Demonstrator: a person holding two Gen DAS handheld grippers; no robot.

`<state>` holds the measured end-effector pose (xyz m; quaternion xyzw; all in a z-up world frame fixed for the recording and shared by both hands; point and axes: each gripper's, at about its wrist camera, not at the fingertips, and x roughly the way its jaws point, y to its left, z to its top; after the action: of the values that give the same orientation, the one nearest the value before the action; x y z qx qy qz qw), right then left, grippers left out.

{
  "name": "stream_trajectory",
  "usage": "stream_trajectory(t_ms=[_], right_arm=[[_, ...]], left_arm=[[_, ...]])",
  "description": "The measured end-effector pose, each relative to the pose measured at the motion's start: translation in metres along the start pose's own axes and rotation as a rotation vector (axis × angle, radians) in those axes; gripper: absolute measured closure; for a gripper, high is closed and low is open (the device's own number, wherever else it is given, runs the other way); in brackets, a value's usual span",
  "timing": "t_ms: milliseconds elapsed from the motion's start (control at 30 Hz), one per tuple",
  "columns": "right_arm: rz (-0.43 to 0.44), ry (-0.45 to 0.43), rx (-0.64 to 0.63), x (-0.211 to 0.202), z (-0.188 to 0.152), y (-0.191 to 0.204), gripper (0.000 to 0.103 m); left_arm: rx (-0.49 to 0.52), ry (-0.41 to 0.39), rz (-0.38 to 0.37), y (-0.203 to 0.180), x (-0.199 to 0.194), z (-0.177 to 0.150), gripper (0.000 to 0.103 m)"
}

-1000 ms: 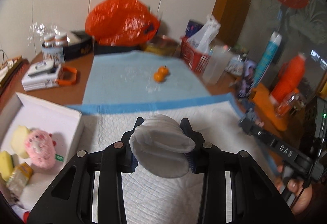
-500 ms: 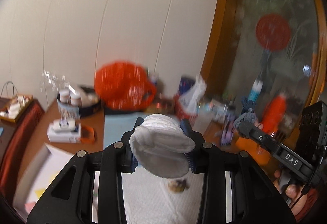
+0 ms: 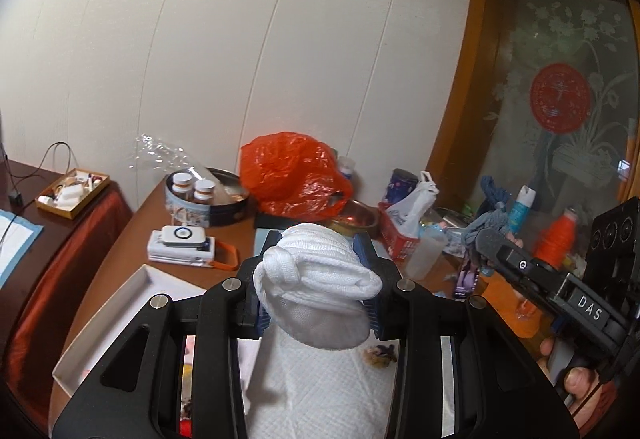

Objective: Organize soft objects
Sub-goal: 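Lift and carry the white cloth and rope toy with both tools toward the white box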

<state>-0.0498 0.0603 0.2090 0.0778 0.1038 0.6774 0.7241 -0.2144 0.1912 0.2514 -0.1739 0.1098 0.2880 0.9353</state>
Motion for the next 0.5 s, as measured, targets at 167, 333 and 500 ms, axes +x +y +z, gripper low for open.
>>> stream_trajectory(t_ms=[167,333,500], right_arm=[[0.01,0.013,-0.003,0.001,-0.006,0.011,0.078],[0.011,0.028,0.001,0.005,-0.01,0.015,0.078],[0.014,0.039,0.005,0.008,-0.013,0.019,0.078]], left_arm=[[-0.016,0.009,0.012,0.012,-0.004,-0.005,0.067],[-0.023,0.019,0.024,0.018,-0.008,-0.008,0.067],[-0.031,0.025,0.032,0.022,-0.01,-0.01,0.067]])
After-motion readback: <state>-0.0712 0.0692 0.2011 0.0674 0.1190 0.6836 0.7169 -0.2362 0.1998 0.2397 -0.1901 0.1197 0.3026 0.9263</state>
